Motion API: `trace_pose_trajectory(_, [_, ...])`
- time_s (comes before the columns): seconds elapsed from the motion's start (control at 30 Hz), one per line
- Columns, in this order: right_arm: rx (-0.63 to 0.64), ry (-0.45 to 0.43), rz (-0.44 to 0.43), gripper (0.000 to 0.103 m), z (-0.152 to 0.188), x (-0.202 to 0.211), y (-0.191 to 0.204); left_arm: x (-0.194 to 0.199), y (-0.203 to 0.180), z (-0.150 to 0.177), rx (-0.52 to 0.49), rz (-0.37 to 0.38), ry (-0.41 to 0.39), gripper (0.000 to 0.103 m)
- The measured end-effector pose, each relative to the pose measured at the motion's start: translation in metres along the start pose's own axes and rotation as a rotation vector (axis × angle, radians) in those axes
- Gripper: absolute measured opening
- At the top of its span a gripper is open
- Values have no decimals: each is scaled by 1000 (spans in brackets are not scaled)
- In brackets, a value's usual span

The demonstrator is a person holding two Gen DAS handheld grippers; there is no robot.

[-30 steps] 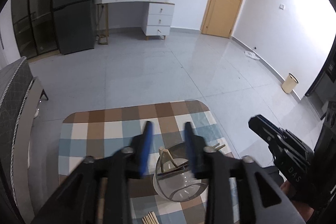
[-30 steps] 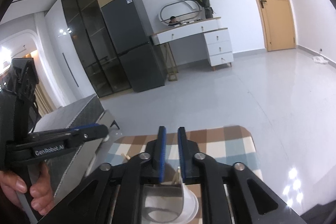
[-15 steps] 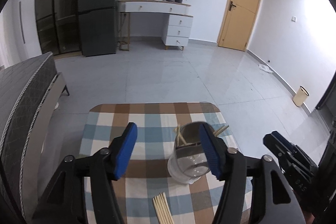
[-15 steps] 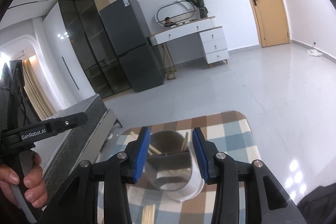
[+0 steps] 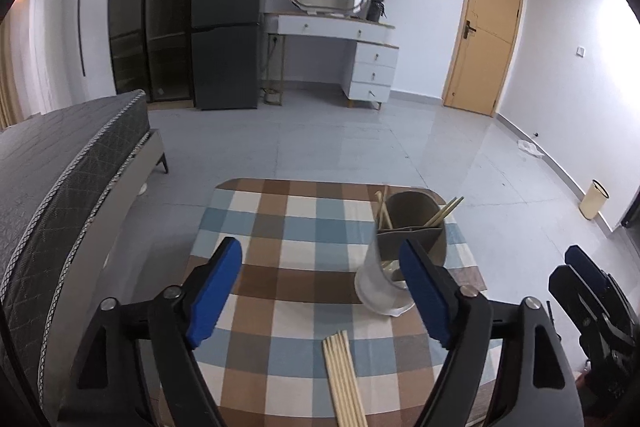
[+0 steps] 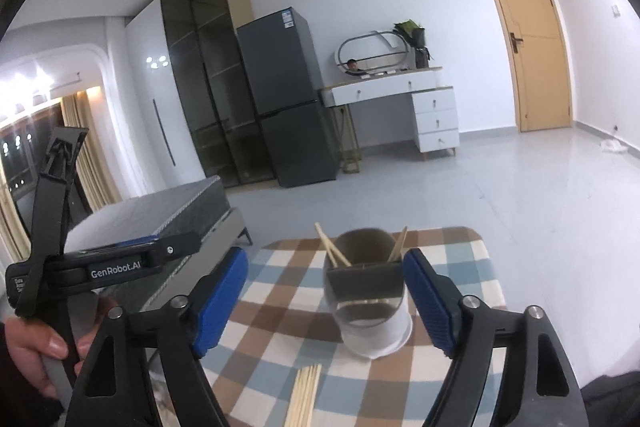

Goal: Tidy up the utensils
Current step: 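Withdraw both grippers and lower them toward the remaining chopsticks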

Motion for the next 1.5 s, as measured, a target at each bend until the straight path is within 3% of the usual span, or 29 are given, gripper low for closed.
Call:
trace_pose_trajectory(0.2, [43,6,14,81,23,1,17,6,12,14,26,-29,-51,86])
trace_pose_trajectory(0.5, [36,53,29,84,62,-10,22,-3,23,36,38,-52,-46,87])
trace_pose_trajectory(0.97, [53,177,51,88,109,-41,15,-43,35,82,58,-52,52,87])
trace_pose_trajectory(1.3, [-11,411,81,85,155,-90,-2,-82,68,102,172,-76,164,87])
trace_pose_trajectory(1.5, [-8,587,92,60,193,-126,-8,-99,84,104,274,-75,227,87])
Point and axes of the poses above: each gripper's, at about its wrist camera, not at the fingertips, and x roughly against the way its jaws point, y to its left, z to its underside, the point moved 8 cm from there along -x, roughly the way its jaws point, and after that the axes turned 4 degrees about y, right-handed, at the moved point
